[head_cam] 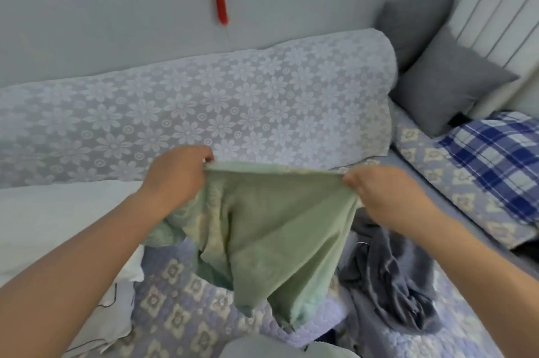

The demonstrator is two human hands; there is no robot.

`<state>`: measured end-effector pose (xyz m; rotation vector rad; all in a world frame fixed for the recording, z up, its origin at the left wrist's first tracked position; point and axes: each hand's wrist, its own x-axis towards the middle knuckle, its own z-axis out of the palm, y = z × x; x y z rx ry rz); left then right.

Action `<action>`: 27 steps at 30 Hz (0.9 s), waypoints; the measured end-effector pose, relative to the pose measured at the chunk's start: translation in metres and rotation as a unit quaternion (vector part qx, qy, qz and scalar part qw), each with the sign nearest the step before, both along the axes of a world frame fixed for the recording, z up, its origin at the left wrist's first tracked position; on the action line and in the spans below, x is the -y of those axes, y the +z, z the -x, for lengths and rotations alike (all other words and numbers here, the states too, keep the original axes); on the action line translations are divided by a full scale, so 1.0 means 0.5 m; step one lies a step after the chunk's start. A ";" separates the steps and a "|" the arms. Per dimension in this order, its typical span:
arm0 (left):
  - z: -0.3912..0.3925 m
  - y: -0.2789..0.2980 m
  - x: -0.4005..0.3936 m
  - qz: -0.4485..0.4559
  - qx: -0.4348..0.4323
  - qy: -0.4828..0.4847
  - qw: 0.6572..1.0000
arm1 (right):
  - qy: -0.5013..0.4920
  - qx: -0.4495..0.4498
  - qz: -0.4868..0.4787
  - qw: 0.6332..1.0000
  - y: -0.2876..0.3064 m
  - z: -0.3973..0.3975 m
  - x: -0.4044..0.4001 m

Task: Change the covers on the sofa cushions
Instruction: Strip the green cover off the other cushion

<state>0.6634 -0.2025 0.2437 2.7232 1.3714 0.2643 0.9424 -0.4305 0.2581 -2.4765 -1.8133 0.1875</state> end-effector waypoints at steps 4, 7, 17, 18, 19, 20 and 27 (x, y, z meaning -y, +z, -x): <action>-0.097 -0.036 0.056 0.048 -0.041 -0.080 0.995 | -0.125 -0.011 -0.200 0.972 0.033 -0.085 0.083; -0.160 -0.037 0.058 0.060 -0.085 -0.050 0.993 | -0.096 -0.262 0.005 0.960 0.073 -0.121 0.153; -0.487 0.063 0.364 0.594 0.163 -0.093 0.782 | -0.178 -0.397 -0.095 0.895 -0.044 -0.138 0.234; -0.516 0.070 0.400 0.607 0.177 -0.131 0.764 | -0.148 -0.413 -0.078 0.895 -0.089 -0.115 0.231; -0.533 0.084 0.434 0.622 0.193 -0.160 0.742 | -0.160 -0.408 -0.074 0.896 -0.133 -0.113 0.229; -0.543 0.090 0.451 0.631 0.209 -0.191 0.722 | -0.209 -0.423 -0.098 0.876 -0.150 -0.123 0.227; -0.456 -0.009 0.330 0.445 0.203 -0.115 0.865 | -0.422 -0.474 -0.414 0.653 -0.111 -0.313 0.269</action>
